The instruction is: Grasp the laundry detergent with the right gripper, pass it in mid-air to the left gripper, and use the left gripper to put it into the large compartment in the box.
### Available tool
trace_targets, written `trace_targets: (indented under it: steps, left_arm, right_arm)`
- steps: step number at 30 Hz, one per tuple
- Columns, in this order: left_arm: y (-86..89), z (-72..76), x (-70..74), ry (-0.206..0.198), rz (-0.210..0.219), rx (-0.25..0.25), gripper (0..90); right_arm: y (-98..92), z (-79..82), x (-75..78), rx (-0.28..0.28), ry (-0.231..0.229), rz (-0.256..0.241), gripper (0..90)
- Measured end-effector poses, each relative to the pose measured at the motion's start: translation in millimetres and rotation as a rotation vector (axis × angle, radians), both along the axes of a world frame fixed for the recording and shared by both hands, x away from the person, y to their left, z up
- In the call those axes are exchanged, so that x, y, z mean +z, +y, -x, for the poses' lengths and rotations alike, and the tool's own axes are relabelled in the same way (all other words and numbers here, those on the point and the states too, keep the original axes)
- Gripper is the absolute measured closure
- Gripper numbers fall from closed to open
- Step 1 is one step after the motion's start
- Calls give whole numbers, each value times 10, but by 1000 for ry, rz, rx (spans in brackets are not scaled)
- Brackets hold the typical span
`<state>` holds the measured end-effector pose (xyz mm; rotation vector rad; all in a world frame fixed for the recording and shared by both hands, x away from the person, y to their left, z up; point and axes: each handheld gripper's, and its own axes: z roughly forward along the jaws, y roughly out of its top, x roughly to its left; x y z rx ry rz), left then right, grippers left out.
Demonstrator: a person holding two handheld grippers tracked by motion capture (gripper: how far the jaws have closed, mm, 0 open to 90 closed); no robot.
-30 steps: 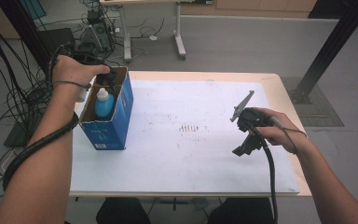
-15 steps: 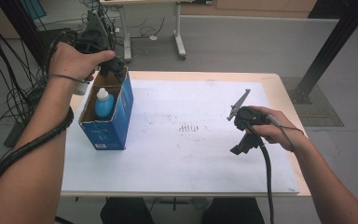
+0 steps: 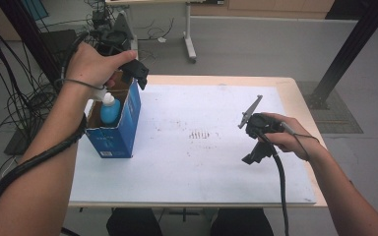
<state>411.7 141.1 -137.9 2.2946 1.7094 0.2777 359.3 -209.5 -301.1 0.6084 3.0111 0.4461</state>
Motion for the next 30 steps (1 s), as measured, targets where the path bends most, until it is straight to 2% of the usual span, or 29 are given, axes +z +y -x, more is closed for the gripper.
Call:
trace_targets:
  steps: [6,9,14,18,21,25,30]
  left_arm:
    - [-248,27,-54,3,23,-66,43]
    - [-406,33,-130,21,39,-108,42]
    - [-599,18,-268,26,44,-143,43]
    - [-713,-21,-466,50,54,-154,43]
    - [-775,-42,-617,60,78,-161,44]
    - [-827,-73,-806,77,72,-161,47]
    - [-830,-132,-1015,72,78,-166,50]
  right_arm:
    - [4,10,6,1,-2,-6,52]
    - [8,11,0,2,0,-3,52]
    - [10,17,1,5,-4,-6,52]
    - [-8,25,10,0,-9,-10,52]
    - [-13,37,7,0,-9,-7,52]
    - [-15,48,1,-1,-8,-6,52]
    - [-22,49,1,-10,-10,-10,52]
